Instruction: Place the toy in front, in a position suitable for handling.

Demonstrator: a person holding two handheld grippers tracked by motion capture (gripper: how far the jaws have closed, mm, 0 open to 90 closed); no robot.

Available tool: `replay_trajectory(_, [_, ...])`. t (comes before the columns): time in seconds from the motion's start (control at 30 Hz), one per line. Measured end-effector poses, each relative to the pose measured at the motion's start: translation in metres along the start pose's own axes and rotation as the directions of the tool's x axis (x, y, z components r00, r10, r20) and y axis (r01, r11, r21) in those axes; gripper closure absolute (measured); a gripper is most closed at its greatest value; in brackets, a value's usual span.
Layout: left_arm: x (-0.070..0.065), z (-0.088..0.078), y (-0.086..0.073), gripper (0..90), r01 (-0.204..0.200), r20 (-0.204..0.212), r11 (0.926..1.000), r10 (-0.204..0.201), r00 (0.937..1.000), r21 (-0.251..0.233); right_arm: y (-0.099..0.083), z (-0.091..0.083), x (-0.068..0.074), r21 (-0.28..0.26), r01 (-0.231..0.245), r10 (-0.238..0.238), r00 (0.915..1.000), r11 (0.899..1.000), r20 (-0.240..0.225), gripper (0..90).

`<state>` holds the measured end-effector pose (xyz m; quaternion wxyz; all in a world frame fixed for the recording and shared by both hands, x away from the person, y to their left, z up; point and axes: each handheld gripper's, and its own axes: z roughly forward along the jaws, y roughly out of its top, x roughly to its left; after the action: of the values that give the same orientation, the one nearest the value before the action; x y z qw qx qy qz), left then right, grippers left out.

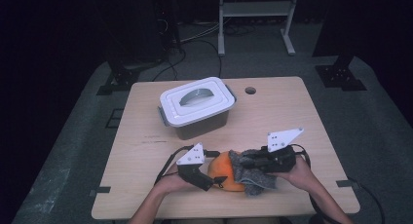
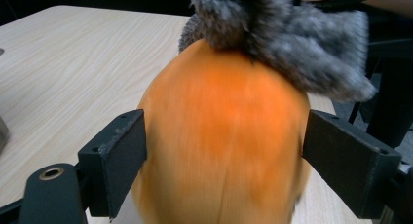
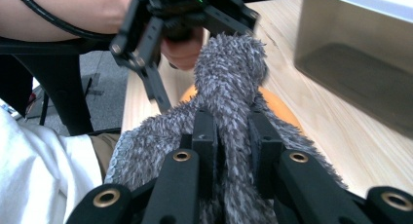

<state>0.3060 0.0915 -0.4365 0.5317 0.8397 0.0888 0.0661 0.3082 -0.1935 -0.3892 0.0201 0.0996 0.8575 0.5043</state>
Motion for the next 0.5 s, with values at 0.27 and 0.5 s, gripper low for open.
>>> replay_trajectory(0.27, [-0.005,-0.001,0.000,40.1,-0.072,-0.050,0.9972,0.073,0.9960,0.016,-0.008,-0.008,-0.003,-0.023,-0.027,0.028,0.9993,0.999,0.024,76.5])
replay_trajectory(0.5, [-0.004,-0.001,-0.002,40.4,-0.058,-0.041,0.9982,0.059,0.9974,0.011,-0.034,-0.030,-0.007,-0.017,-0.098,0.099,0.9930,0.995,0.065,76.5])
